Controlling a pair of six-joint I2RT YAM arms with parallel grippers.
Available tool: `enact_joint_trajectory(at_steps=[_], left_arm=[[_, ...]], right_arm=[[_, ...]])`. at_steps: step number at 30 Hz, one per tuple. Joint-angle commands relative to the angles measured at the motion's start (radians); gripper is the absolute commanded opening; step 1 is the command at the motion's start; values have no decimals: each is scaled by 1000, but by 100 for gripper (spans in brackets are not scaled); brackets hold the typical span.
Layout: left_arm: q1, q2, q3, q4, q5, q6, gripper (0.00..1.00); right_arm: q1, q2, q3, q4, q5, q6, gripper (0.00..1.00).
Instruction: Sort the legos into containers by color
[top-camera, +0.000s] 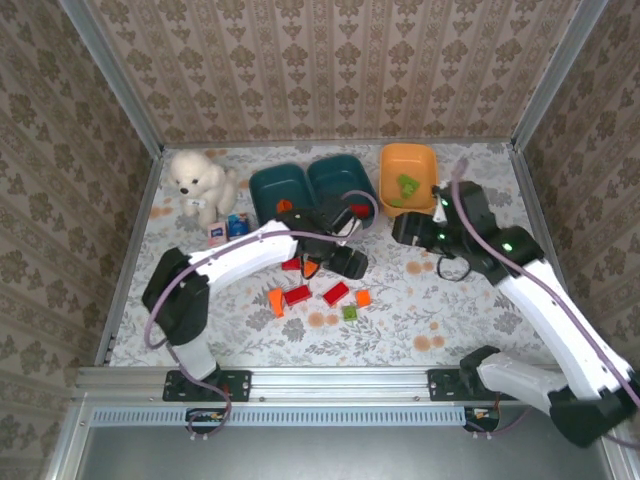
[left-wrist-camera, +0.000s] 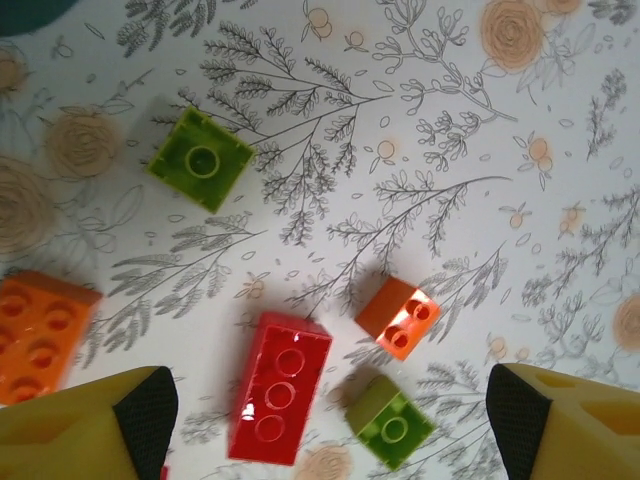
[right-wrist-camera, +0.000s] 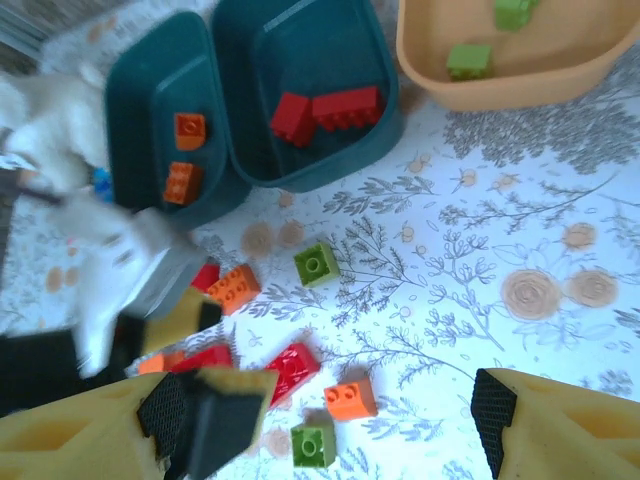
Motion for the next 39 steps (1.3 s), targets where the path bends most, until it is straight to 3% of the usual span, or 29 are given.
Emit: enact_joint_trajectory(at_steps=[1,8,14,18,31,39], left_arm=[[-9,77,141,-147,10,-186,84],[-59,221,317,-296,56,-416,83],[-98,248,327,-344,-17,-699,81],[-121,258,269,-262,-13,-831,77],[-164,362,297,-281,-58,-869,68],[-170,398,302,-268,-59,-858,52]], right_arm=[[-1,-85,5,-158,52,-1,79],[0,-226,-70,-186,-58,-2,80],[0,-272,-82,-234,-66,-14,80],[0,-290,-87,-239,-81,-20,81],[1,-338,-111,-241,-114,-12,82],[0,-345,-126,-236,-119,-3,82]])
